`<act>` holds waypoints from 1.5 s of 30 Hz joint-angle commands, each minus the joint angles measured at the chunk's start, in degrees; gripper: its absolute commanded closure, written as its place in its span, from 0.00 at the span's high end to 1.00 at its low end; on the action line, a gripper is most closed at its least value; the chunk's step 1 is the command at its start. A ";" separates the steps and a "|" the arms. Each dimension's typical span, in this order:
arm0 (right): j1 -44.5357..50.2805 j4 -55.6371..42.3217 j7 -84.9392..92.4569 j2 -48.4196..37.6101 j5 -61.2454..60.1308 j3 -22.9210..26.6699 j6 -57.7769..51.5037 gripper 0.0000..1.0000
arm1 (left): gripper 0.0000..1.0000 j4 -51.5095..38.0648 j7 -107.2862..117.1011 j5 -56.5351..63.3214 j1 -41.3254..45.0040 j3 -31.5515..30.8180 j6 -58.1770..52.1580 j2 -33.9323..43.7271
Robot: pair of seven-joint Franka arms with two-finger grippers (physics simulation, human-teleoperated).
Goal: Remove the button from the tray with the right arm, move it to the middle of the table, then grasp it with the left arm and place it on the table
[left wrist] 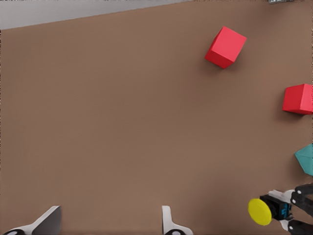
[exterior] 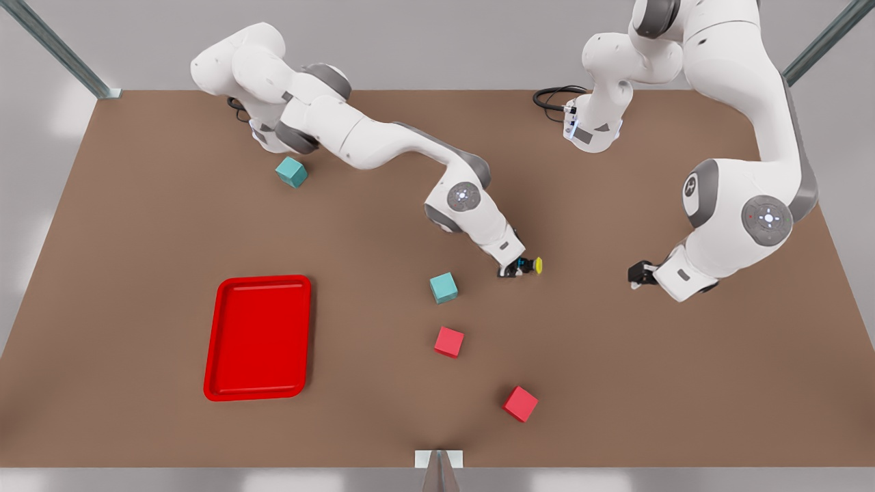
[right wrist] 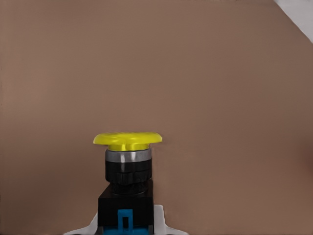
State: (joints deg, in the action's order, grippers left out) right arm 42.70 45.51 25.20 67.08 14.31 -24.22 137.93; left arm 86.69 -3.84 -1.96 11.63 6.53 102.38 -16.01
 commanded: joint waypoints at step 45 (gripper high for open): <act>-40.16 49.77 -23.79 -61.80 -12.73 25.45 -38.53 1.00 | 1.00 10.34 150.97 8.11 9.81 -9.34 23.57 -19.32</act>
State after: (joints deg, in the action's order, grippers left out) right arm 1.39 95.24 5.74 5.29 1.71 1.17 99.78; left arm 96.96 117.44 6.11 21.47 -2.80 118.68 -35.10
